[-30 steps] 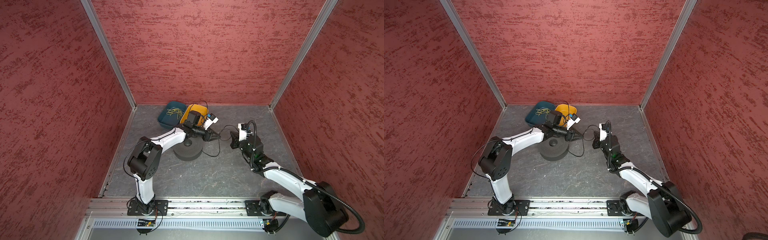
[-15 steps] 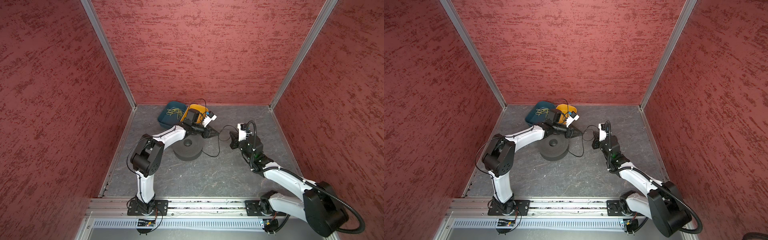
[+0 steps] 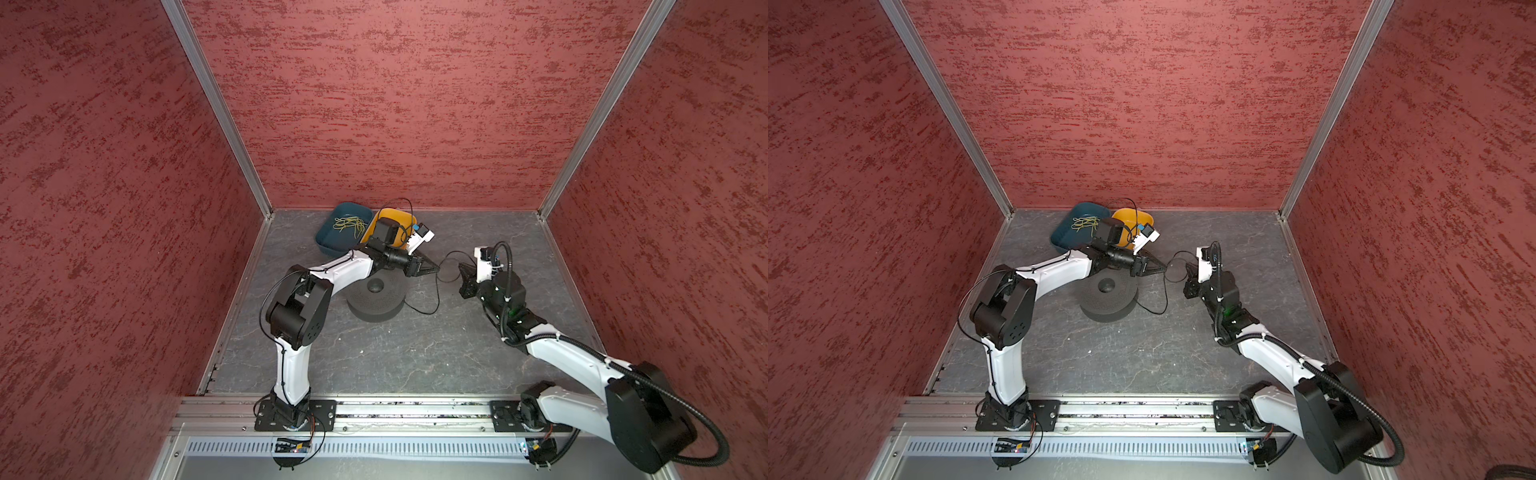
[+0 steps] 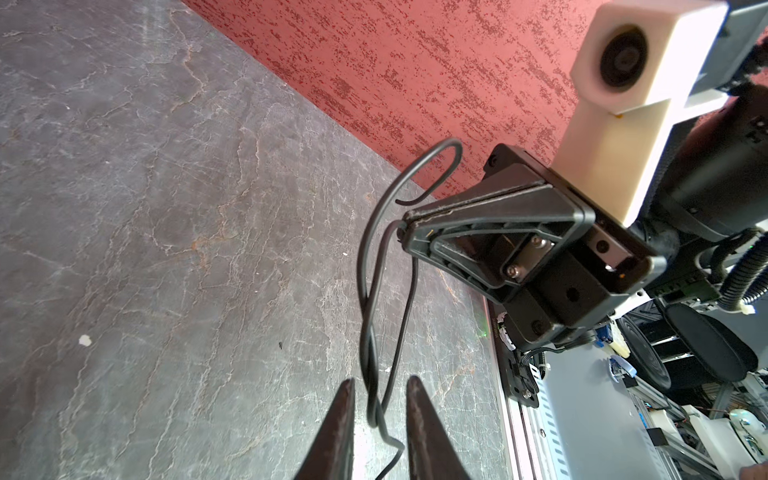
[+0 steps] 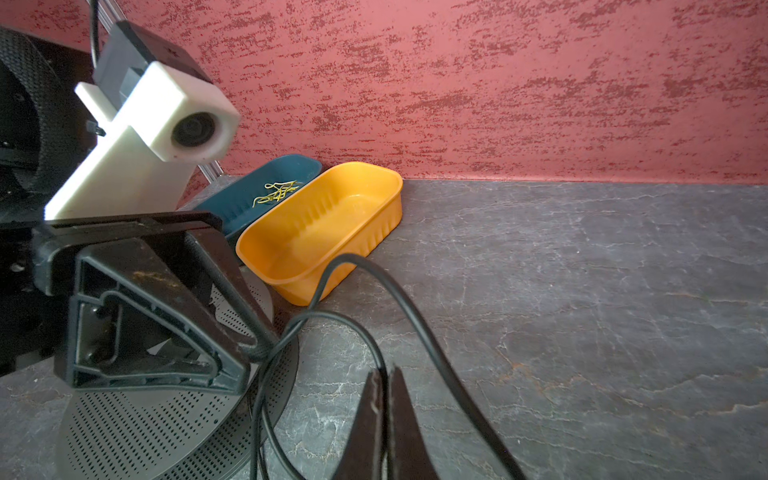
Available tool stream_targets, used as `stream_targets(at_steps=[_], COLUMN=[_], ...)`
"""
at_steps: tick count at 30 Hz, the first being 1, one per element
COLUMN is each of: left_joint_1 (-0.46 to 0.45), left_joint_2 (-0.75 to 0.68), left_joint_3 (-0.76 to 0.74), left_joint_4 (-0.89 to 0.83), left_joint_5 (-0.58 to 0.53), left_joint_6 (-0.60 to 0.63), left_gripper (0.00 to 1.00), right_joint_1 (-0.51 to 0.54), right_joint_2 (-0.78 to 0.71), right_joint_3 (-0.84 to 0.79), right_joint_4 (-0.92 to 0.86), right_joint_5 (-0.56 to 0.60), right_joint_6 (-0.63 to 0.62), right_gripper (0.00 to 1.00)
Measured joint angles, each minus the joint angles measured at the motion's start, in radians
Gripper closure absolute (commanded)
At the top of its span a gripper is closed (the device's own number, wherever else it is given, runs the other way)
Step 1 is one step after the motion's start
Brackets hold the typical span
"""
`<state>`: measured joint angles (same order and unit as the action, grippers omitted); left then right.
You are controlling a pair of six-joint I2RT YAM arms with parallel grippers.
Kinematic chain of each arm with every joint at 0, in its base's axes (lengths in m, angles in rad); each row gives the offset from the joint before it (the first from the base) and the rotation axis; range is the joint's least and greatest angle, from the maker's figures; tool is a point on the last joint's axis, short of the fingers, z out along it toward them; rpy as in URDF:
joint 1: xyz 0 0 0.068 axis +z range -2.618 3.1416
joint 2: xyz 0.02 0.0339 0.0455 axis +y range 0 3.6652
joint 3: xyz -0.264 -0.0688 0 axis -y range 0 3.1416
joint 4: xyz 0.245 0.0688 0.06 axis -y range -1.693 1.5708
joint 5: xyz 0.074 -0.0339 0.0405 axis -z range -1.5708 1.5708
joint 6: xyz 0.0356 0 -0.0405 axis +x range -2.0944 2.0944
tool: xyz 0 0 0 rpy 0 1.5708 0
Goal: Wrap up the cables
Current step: 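Carry the cable with the right gripper up to the left gripper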
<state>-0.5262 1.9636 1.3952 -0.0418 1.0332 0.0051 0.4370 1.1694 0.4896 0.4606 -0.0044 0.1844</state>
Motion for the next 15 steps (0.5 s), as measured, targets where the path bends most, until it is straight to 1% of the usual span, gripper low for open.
stream_targets(at_steps=[8, 12, 15], left_joint_1=[-0.003, -0.004, -0.006], left_joint_2=[0.004, 0.013, 0.015], left_joint_3=[0.009, 0.018, 0.021], left_joint_4=[-0.011, -0.013, -0.022], left_joint_5=[0.005, 0.005, 0.003], left_joint_6=[0.007, 0.008, 0.010], left_gripper=[0.81, 0.80, 0.75], right_joint_1=[0.000, 0.000, 0.000], right_joint_2=[0.002, 0.002, 0.002], right_joint_3=[0.000, 0.000, 0.000], right_joint_4=[0.000, 0.000, 0.000], right_joint_5=[-0.001, -0.002, -0.002], right_joint_6=[0.002, 0.003, 0.003], right_gripper=[1.00, 1.00, 1.00])
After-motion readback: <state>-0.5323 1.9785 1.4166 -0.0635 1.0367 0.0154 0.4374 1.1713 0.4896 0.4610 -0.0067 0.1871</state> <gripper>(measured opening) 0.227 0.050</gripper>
